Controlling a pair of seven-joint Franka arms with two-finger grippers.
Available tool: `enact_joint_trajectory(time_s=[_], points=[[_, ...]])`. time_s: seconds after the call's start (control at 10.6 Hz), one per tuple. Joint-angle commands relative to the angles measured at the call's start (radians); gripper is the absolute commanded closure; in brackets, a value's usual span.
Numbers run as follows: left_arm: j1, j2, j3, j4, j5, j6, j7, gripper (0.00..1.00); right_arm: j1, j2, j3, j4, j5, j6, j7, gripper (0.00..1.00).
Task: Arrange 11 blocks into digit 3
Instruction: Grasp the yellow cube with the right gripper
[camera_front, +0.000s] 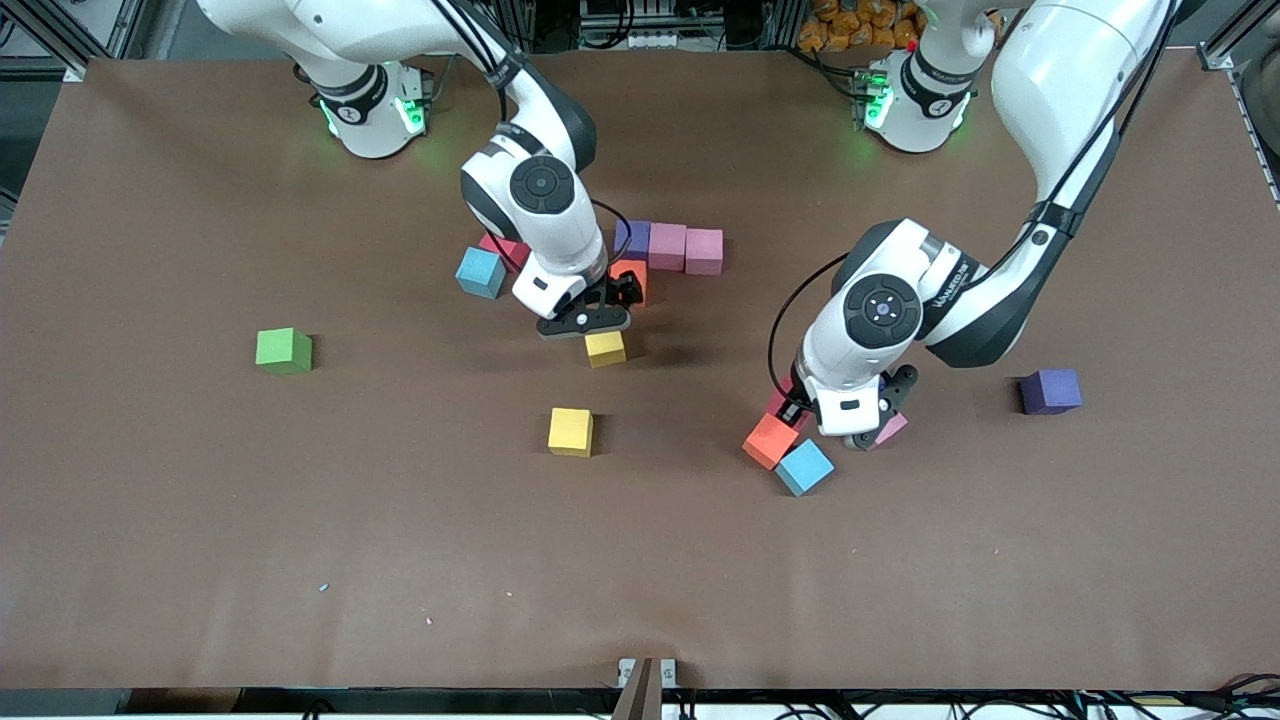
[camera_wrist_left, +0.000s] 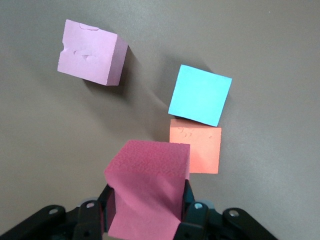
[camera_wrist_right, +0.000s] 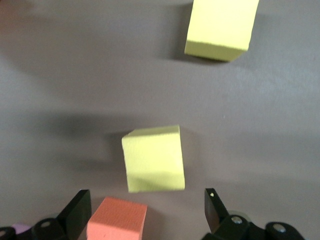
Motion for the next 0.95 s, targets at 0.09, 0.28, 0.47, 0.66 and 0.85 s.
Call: enact_joint_trajectory(time_s=[0.09,0.28,0.47,0.66,0.85], points=[[-0.001,-0.001,0.001,0.039,-0.026,-0.027,-0.007,1.0,-0.003,0.075,-0.023,0.049,-0.082,0.074,-0.006,0.0],[0.0,-0.001,0.001,0.039,-0.029,-0.027,-0.005,1.0,0.001,0.114,-0.028,0.071,-0.093,0.105,-0.006,0.0],[-0.001,0.002,0.002,0.039,-0.029,-0.027,-0.005,1.0,0.006,0.134,-0.028,0.069,-0.093,0.125,-0.008,0.0],[-0.001,0.006,0.002,0.039,-0.028,-0.027,-0.005,1.0,0.009,0.147,-0.028,0.068,-0.092,0.125,-0.008,0.0],[-0.001,0.006,0.002,0.036,-0.031,-0.027,-0.005,1.0,0.012,0.158,-0.026,0.062,-0.092,0.144,-0.008,0.0]])
